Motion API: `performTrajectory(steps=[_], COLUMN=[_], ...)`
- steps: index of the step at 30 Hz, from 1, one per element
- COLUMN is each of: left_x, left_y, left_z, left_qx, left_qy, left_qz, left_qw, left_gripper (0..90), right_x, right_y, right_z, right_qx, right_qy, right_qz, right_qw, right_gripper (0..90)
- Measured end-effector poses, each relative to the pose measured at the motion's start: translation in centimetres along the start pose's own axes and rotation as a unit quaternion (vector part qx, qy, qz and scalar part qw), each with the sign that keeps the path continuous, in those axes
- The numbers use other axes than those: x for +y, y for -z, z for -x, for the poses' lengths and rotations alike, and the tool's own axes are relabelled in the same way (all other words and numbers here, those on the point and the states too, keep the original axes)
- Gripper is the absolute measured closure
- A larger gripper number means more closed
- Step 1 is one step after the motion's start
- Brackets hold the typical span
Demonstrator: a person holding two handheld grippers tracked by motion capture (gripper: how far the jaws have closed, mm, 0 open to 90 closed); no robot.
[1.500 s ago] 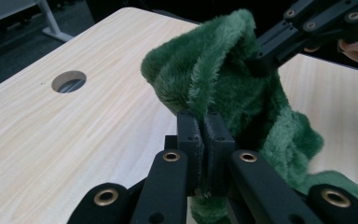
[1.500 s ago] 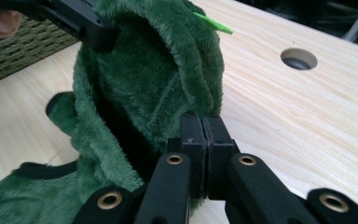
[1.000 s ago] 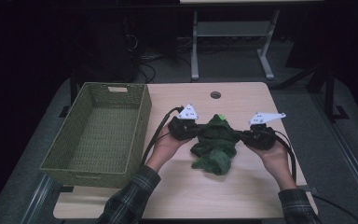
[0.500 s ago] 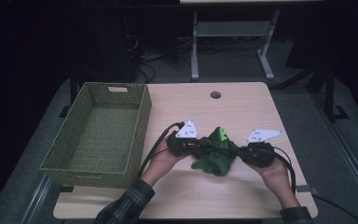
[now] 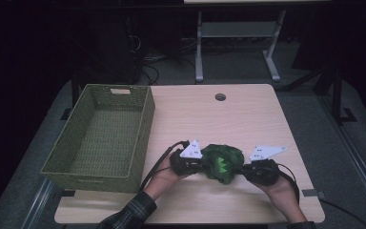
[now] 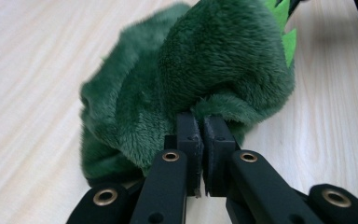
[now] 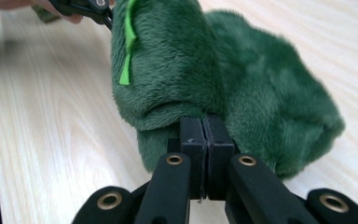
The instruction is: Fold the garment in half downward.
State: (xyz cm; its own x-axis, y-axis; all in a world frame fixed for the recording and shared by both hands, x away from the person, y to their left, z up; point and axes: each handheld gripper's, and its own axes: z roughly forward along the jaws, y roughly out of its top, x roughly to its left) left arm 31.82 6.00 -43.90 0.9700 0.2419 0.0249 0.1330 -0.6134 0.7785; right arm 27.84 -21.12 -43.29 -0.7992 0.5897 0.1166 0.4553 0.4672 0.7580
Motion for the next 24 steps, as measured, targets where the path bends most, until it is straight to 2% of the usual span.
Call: performTrajectory(steps=[8, 11, 14, 17, 20, 24], left_x=[-1.3, -1.6, -1.8, -1.9, -1.8, -1.9], left_y=[-0.8, -1.0, -1.4, -1.9, -1.9, -2.0], left_z=[0.4, 0.4, 0.4, 0.7, 0.5, 0.3], left_qx=[-0.018, -0.024, -0.028, -0.028, -0.029, -0.036], left_qy=[0.001, 0.001, -0.004, -0.017, -0.017, -0.001], left_qz=[-0.03, -0.042, -0.054, -0.073, -0.076, -0.065], left_qw=[0.9994, 0.9988, 0.9981, 0.9968, 0.9965, 0.9972], left_gripper=[87.2, 87.4, 87.6, 87.8, 88.0, 86.2], right_x=[-1.7, -1.9, -2.1, -2.1, -2.1, -2.1], right_y=[-0.7, -1.2, -1.9, -2.3, -2.3, -2.4], right_z=[-0.3, -0.3, -0.3, -0.4, -0.3, -0.2], right_qx=[0.015, 0.019, 0.013, 0.011, 0.014, 0.018], right_qy=[-0.016, -0.011, -0.004, 0.002, 0.0, -0.004], right_qz=[-0.042, -0.059, -0.082, -0.095, -0.093, -0.091], right_qw=[0.9989, 0.998, 0.9965, 0.9954, 0.9956, 0.9957], right_gripper=[88.8, 88.8, 88.8, 88.9, 88.9, 88.2])
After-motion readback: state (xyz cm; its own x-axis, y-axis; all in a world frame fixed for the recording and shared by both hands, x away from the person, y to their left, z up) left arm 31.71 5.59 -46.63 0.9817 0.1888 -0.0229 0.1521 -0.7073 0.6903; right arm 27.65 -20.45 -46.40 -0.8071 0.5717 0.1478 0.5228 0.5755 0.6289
